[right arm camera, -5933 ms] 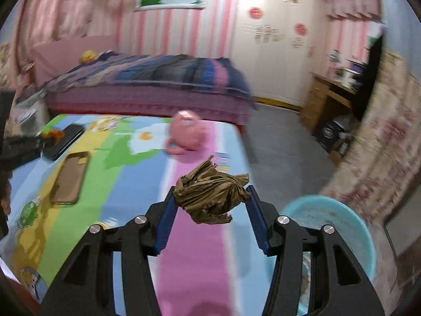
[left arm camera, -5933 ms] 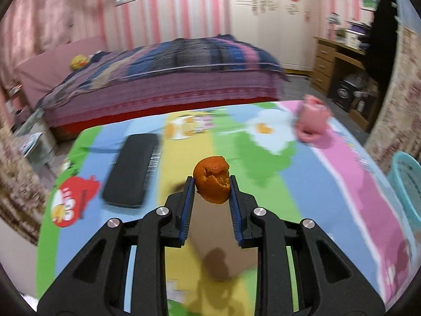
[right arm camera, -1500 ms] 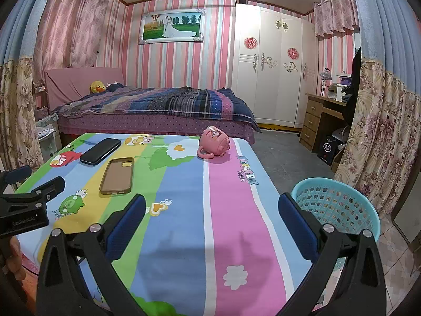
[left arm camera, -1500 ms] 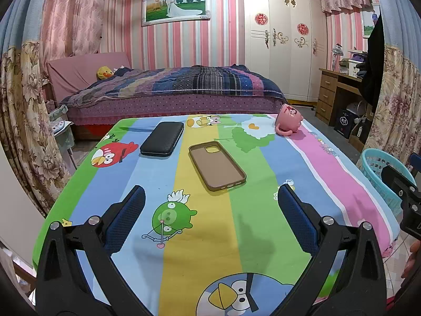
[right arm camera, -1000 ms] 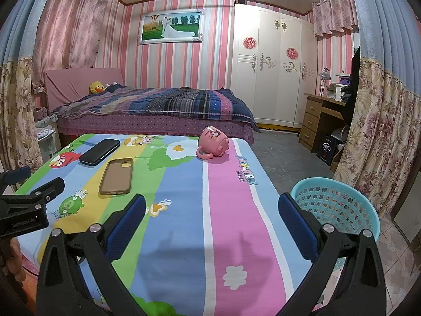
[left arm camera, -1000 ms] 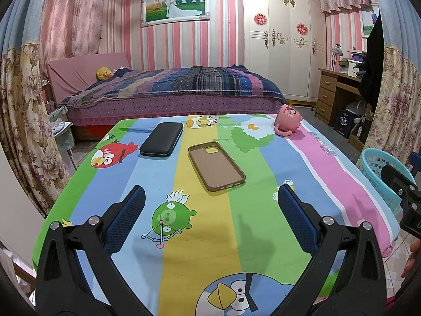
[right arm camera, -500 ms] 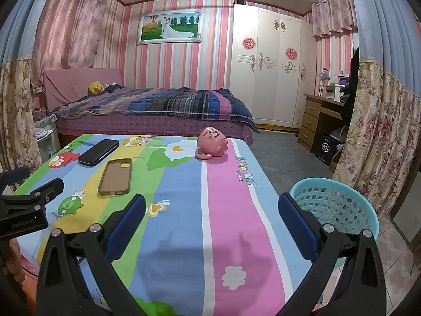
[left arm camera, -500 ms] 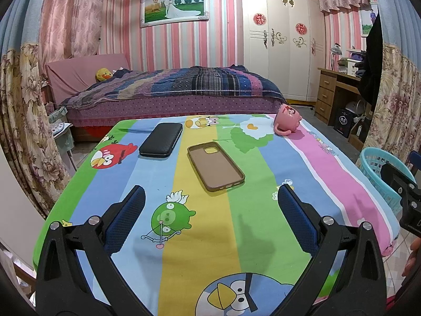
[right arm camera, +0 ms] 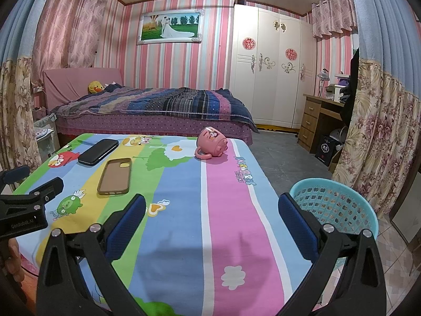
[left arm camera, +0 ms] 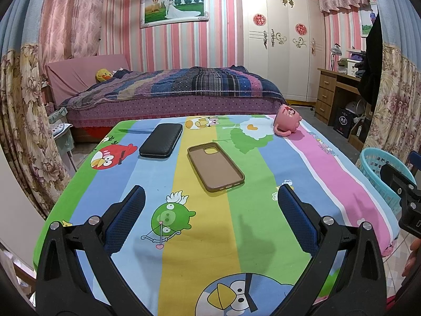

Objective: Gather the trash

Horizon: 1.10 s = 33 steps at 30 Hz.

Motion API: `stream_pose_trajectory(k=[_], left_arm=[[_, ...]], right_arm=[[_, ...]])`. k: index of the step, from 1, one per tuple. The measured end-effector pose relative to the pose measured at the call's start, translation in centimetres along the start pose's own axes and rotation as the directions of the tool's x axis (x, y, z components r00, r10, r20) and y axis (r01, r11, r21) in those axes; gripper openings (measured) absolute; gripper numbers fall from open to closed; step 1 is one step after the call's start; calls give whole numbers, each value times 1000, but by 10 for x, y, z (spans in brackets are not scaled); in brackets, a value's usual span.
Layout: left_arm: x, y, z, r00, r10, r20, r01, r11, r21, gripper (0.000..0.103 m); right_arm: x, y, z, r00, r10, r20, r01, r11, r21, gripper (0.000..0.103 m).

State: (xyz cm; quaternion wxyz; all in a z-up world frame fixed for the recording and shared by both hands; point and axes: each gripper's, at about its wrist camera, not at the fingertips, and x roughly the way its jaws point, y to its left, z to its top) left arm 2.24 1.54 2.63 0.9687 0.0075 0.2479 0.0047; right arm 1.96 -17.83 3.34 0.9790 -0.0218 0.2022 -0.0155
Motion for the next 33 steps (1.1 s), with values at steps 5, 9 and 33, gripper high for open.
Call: stream_pose_trajectory(k=[5,9,33], left_arm=[[0,0,0,1000,-1,0,1,1000,0,97],[0,0,0,1000,-1,-2,1,1000,4,97],[1,1,2,1000,-1,1,1,1000,1,97]], right_arm=[[0,0,0,1000,0,0,0,1000,-2,98],[0,0,0,1000,-1,0,1,1000,-2,98],[1,1,-2,1000,0,1,0,1000,-2,98]])
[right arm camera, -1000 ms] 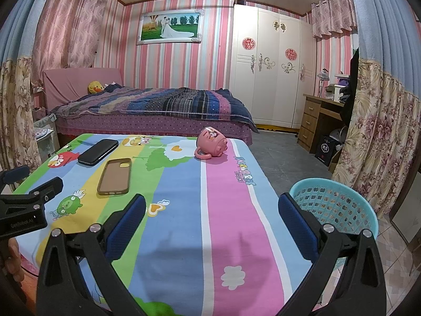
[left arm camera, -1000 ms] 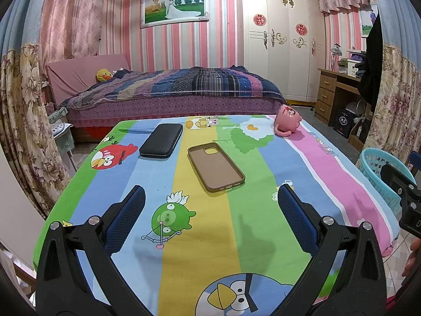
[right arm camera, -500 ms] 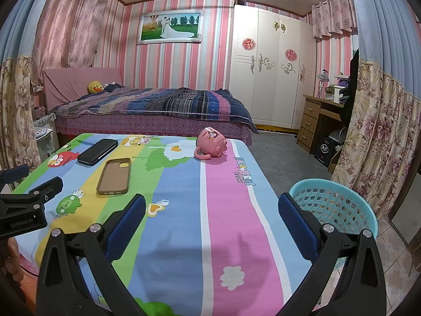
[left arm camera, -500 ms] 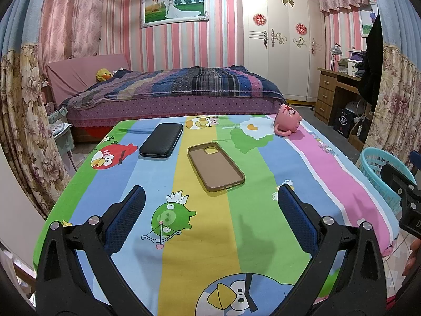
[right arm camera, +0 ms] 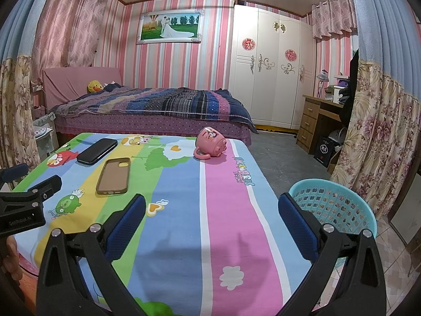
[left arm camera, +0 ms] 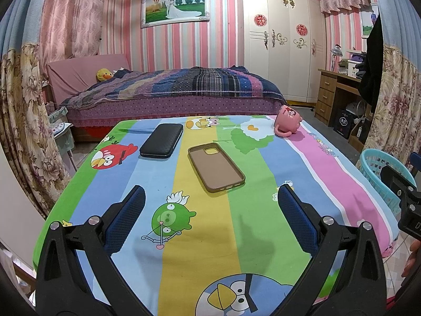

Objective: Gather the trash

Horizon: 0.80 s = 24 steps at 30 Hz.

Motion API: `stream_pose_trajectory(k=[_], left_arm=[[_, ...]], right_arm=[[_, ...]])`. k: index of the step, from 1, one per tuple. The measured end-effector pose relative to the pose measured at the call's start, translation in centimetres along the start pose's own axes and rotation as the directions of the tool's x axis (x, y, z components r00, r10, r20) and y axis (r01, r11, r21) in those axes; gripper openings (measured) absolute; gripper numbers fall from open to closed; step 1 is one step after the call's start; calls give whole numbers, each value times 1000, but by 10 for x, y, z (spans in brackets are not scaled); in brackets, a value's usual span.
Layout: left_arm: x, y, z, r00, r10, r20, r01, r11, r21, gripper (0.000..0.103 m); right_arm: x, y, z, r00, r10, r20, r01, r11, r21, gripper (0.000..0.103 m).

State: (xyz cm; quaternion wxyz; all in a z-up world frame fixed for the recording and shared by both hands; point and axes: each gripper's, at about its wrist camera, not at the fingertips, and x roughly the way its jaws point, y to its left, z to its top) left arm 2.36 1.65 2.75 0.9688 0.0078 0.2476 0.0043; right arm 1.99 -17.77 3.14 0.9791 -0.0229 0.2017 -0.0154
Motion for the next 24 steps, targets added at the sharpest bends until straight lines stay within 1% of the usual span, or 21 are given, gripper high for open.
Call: stream_pose_trajectory(k=[24], left_arm=[[1,1,1,1000,0,2,0,1000,-1,97]], right_arm=[[0,1,-1,1000,-1,0,1,1000,-1,98]])
